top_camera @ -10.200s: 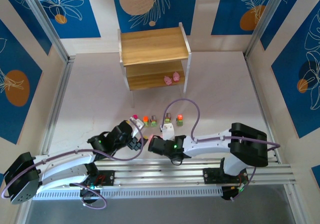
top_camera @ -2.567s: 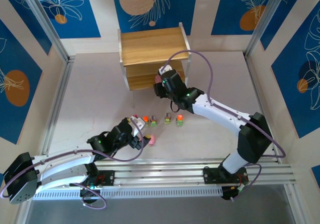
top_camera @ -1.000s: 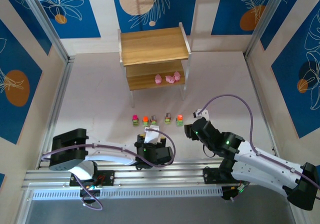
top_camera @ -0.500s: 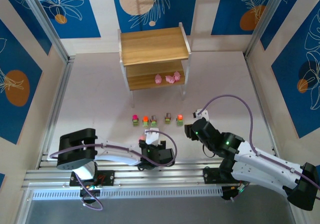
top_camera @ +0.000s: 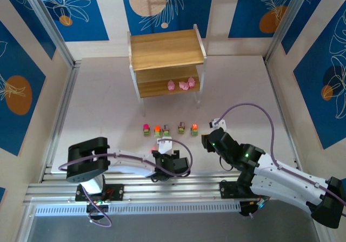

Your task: Place and organize the plastic toys onto the shelf

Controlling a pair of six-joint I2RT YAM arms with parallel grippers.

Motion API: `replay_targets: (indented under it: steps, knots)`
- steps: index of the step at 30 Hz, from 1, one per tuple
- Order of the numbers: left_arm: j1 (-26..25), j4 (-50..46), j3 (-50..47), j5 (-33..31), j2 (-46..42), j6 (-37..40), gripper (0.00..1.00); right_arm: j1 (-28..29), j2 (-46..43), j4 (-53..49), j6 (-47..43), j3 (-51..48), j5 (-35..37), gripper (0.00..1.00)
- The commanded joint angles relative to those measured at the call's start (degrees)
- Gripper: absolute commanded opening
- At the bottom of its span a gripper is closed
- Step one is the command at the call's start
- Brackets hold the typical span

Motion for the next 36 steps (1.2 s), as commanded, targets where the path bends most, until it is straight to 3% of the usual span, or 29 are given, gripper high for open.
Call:
replay_targets:
  steps: [1, 24, 36]
  knots:
    - [1.2, 1.9, -0.6, 1.2, 0.6, -1.4, 0.69, -0.3, -0.8, 0.9, 0.2, -0.5, -0.6, 0.42]
    - [3.0, 3.5, -0.6, 2.7, 3.7, -2.5, 0.65, -0.4, -0.8, 1.1, 0.2, -0.6, -0.9, 0.31]
    - [3.1, 3.0, 1.7, 2.4, 4.8, -0.6, 0.55, -0.4, -1.0, 0.9, 0.3, -0.6, -0.8, 0.23]
